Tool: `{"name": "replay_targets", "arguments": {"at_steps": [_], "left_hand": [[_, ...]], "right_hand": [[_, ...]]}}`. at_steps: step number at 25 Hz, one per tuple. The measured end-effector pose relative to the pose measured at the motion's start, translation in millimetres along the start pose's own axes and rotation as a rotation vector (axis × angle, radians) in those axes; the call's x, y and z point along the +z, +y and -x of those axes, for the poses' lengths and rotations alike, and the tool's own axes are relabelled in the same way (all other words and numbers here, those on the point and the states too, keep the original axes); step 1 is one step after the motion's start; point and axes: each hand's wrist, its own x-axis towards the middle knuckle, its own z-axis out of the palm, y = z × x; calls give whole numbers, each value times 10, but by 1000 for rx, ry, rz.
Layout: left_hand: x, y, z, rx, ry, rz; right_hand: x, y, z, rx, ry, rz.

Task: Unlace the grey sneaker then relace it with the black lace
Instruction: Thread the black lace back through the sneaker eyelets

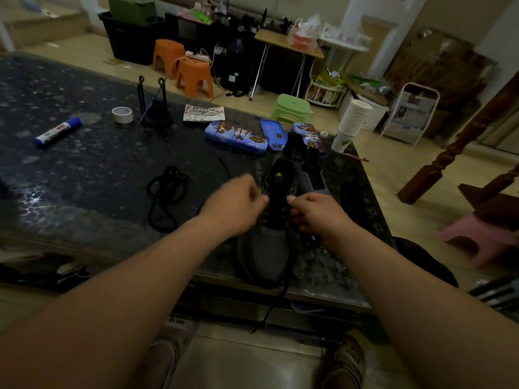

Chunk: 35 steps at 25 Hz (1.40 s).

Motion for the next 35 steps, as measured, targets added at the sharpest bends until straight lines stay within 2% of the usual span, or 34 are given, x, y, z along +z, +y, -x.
{"name": "replay_targets", "arguments": {"at_steps": [2,6,12,14,20,23,27,31,35], "left_hand": [[158,81,14,-13,-208,41],[178,18,-51,-62,-206,121],[194,-79,-121,-93,-199,360],[154,-23,-97,-65,-236,330],[172,23,21,-43,-301,147],[209,-7,71,-72,-251,134],[221,-38,70,-78,-250,112],[281,-37,105,-50,-187,63],[325,1,139,-42,-179,52]], "right_hand": [[24,-30,-39,-8,22,84],[52,-67,-99,5,-20,184],[-3,-17,32,118,-135,16],[7,-30,41,132,-140,-11],[-2,-125,2,140,-129,137],[35,40,123,43,-91,46],[106,163,187,121,-69,-138],[48,42,38,-33,-68,236],[31,90,94,17,-115,40]]}}
